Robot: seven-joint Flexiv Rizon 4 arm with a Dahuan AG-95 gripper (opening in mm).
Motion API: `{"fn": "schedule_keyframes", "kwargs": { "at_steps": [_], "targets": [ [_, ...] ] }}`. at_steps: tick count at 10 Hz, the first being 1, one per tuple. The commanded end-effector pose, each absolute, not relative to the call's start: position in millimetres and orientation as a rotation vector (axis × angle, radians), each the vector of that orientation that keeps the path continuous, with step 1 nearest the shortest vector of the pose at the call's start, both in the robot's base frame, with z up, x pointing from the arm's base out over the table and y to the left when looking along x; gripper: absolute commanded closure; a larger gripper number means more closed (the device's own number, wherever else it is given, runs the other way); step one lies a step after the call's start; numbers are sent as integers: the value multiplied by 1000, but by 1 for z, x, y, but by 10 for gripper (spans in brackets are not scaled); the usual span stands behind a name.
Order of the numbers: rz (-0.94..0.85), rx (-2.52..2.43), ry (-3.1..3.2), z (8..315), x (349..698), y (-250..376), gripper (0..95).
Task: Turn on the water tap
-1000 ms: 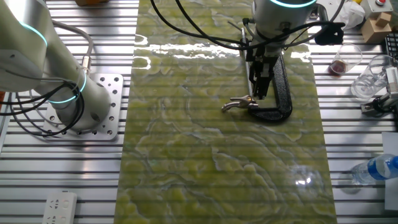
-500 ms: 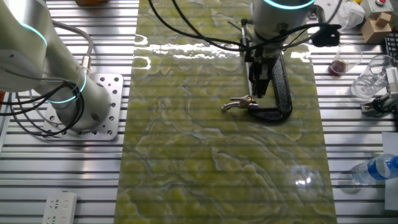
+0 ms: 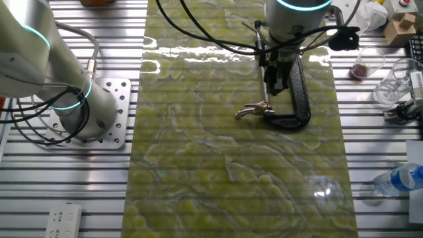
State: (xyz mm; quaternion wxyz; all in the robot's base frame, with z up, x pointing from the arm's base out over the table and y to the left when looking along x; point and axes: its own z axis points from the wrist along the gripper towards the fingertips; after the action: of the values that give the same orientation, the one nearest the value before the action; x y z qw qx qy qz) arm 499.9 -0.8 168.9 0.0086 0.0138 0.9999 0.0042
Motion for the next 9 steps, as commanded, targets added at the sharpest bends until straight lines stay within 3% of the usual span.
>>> {"fn": "schedule_keyframes", "kwargs": {
  "at_steps": [1, 6, 9],
  "targets": [
    [17, 31, 3145, 163, 503, -3, 950],
    [101, 18, 3174, 129, 504, -7, 950],
    [102, 12, 3189, 124, 503, -7, 950]
  ]
}}
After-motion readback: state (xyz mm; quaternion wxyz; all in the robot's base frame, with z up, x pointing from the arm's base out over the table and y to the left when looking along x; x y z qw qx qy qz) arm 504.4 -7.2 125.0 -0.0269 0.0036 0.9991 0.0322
